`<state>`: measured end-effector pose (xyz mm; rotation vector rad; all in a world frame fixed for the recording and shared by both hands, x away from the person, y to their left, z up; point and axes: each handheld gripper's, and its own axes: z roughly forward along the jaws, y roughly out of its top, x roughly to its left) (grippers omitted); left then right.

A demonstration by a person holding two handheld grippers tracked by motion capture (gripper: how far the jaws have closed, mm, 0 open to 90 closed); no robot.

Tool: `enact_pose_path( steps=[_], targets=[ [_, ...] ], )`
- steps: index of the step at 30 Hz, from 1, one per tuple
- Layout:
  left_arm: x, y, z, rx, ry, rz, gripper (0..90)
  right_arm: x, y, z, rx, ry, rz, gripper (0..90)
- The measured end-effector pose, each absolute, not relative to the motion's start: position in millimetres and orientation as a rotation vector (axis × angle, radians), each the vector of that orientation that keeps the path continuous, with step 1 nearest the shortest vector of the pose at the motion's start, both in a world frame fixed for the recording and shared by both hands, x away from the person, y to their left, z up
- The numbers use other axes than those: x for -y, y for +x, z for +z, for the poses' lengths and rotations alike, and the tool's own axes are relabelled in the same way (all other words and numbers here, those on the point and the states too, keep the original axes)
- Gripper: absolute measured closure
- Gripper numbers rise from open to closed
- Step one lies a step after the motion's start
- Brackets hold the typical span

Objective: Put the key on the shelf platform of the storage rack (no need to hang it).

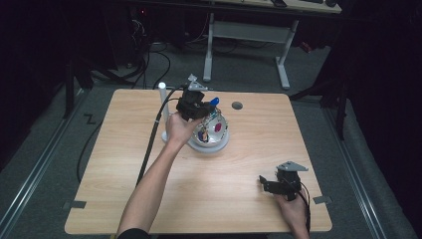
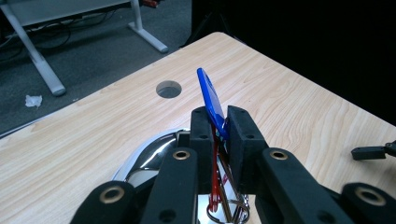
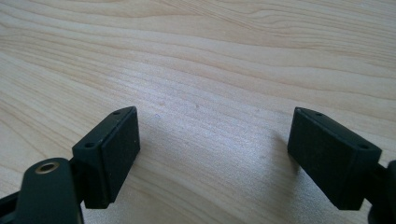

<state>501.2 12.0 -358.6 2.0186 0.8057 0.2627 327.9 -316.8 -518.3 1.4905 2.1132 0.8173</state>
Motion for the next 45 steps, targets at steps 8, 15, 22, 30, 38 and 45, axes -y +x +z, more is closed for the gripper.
enact_pose_path(
  steps=[8,15,22,30,38,45],
  targets=[
    [-13,504,-368,-0.819,2.019,0.26,81.3,317,328,-518,-2.113,1.49,0.815,17.0],
    [-15,504,-378,-0.83,2.028,0.255,81.1,317,328,-518,-2.114,1.49,0.815,17.0],
    [-12,503,-389,-0.828,2.058,0.259,81.0,317,328,-518,-2.114,1.49,0.815,17.0],
    [-13,502,-404,-0.847,2.063,0.231,81.0,317,328,-518,-2.114,1.49,0.815,17.0],
    [-10,504,-422,-0.88,2.091,0.203,80.8,317,328,-518,-2.114,1.49,0.815,17.0],
    [-6,507,-433,-0.904,2.104,0.174,80.4,317,328,-518,-2.114,1.49,0.815,17.0]
  ],
)
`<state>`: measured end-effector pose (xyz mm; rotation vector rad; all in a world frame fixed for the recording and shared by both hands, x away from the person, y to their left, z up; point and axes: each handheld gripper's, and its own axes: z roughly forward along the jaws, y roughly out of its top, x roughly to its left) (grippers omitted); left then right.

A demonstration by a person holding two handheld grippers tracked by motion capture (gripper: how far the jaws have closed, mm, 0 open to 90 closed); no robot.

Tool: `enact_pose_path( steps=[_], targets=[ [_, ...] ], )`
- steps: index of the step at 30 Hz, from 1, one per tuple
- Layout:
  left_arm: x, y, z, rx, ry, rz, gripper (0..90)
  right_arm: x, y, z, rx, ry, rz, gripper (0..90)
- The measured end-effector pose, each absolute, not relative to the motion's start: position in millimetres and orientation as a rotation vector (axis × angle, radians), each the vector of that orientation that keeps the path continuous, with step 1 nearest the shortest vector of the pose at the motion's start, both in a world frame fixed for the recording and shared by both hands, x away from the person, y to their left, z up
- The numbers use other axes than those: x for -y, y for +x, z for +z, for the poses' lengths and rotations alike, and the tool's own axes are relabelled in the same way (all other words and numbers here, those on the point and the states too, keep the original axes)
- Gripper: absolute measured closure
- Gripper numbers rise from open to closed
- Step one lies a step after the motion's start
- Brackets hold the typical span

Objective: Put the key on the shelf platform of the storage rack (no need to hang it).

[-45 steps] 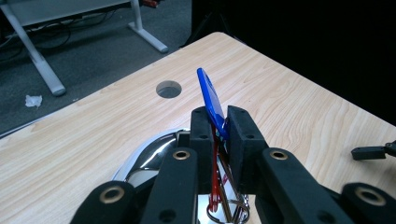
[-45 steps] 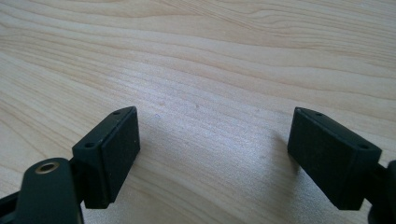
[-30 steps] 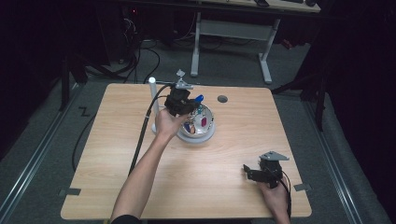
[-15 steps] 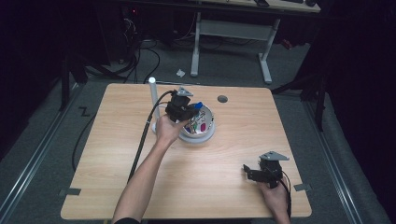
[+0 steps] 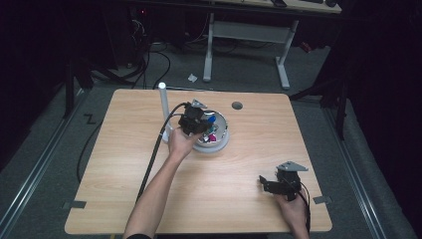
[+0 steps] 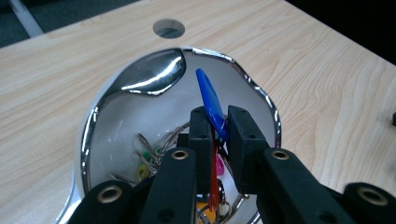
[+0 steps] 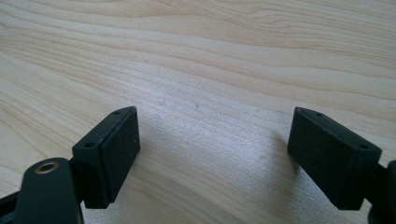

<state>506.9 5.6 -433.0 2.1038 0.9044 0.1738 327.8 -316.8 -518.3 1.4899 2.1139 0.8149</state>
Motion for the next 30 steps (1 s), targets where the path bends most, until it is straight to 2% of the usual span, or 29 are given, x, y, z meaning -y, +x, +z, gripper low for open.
enact_pose_path(
  steps=[14,20,30],
  targets=[
    [-5,508,-449,-0.948,2.148,0.169,77.9,317,328,-518,-2.115,1.489,0.815,17.0],
    [-4,507,-446,-0.948,2.144,0.197,69.8,317,328,-518,-2.115,1.489,0.815,17.0],
    [-12,504,-436,-0.98,2.112,0.211,50.5,317,328,-518,-2.114,1.491,0.815,17.0]
  ],
)
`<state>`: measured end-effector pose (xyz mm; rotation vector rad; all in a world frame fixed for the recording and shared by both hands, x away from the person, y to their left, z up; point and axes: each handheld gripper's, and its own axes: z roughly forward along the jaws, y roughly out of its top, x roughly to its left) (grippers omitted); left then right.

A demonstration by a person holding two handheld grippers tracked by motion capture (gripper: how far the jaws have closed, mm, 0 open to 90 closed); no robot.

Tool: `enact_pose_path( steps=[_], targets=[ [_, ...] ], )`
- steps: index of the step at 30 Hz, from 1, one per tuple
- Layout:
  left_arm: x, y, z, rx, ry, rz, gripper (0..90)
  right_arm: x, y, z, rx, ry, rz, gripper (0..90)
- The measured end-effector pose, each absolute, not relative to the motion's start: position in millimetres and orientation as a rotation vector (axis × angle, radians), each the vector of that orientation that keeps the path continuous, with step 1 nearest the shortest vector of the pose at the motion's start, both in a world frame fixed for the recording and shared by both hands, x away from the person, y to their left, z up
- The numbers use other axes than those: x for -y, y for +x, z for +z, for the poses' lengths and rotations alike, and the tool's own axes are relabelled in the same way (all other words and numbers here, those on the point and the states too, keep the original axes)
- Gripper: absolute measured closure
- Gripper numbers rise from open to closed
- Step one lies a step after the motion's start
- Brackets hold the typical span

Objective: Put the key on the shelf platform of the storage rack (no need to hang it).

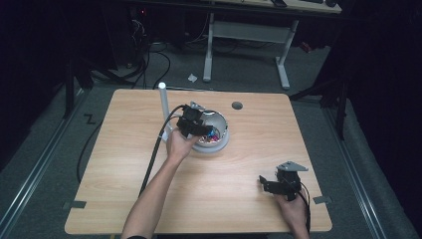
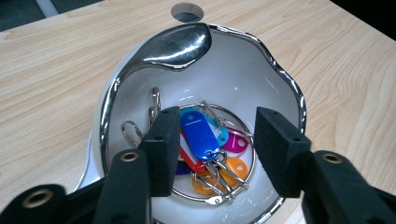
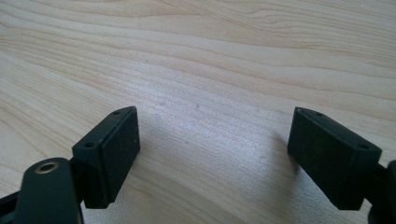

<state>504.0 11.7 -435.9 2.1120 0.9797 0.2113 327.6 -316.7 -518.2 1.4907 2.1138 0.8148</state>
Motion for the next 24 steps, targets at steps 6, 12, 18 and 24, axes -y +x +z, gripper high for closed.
enact_pose_path(
  steps=[6,12,18,24],
  targets=[
    [-17,499,-428,-0.969,2.097,0.213,45.9,317,328,-518,-2.115,1.49,0.816,16.9],
    [-30,492,-425,-0.985,2.074,0.222,44.6,317,328,-518,-2.116,1.489,0.816,17.0],
    [-40,484,-418,-0.995,2.092,0.272,40.4,317,327,-518,-2.116,1.49,0.816,17.0],
    [-48,475,-408,-0.99,2.086,0.294,38.5,317,328,-518,-2.117,1.488,0.816,17.0]
  ],
)
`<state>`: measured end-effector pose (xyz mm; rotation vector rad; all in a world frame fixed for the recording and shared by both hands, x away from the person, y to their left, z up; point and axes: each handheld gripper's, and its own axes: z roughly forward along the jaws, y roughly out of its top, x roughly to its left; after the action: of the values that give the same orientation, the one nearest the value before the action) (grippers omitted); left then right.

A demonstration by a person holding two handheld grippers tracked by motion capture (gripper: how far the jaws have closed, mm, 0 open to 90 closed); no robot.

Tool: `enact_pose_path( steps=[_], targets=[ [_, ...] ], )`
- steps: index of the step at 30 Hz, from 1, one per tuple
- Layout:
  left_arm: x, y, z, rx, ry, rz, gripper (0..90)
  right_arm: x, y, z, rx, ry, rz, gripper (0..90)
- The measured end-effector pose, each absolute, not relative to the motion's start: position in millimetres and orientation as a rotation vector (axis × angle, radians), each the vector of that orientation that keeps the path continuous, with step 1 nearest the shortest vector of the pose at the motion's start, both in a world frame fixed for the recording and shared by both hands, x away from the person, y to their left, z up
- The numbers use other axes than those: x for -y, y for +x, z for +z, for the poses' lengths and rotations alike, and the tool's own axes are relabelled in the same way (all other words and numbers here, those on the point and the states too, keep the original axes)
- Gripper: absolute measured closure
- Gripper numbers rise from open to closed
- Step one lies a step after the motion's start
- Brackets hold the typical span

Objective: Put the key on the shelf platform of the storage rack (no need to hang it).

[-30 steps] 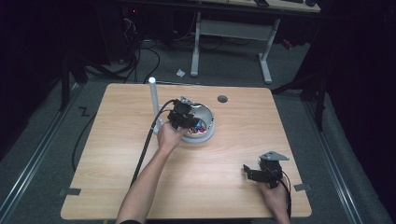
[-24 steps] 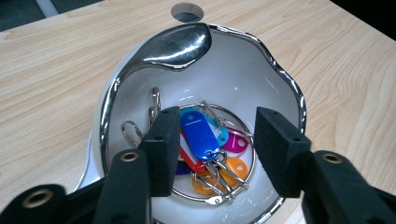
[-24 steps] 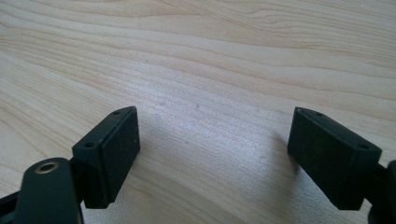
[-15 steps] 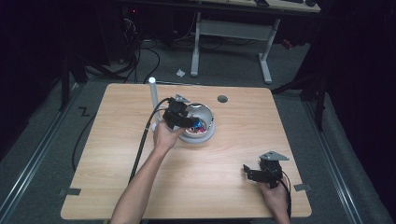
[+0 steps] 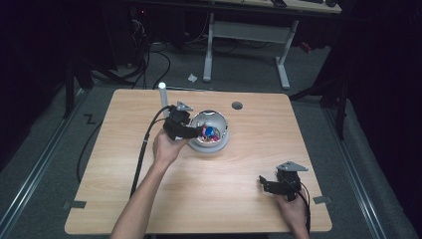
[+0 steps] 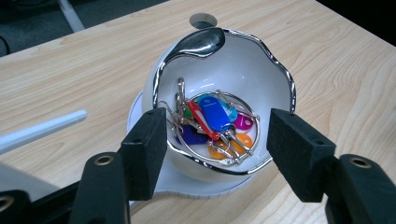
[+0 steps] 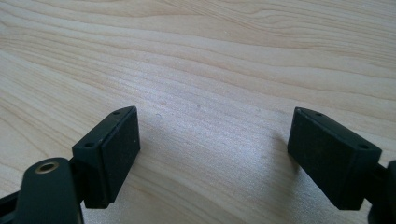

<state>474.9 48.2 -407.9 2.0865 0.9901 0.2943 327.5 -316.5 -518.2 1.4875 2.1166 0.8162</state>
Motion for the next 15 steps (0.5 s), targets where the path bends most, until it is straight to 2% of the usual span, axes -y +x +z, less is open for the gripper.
enact_pose_path(
  steps=[15],
  targets=[
    [-76,460,-404,-1.047,2.045,0.338,36.3,317,328,-518,-2.116,1.487,0.816,17.0]
  ],
)
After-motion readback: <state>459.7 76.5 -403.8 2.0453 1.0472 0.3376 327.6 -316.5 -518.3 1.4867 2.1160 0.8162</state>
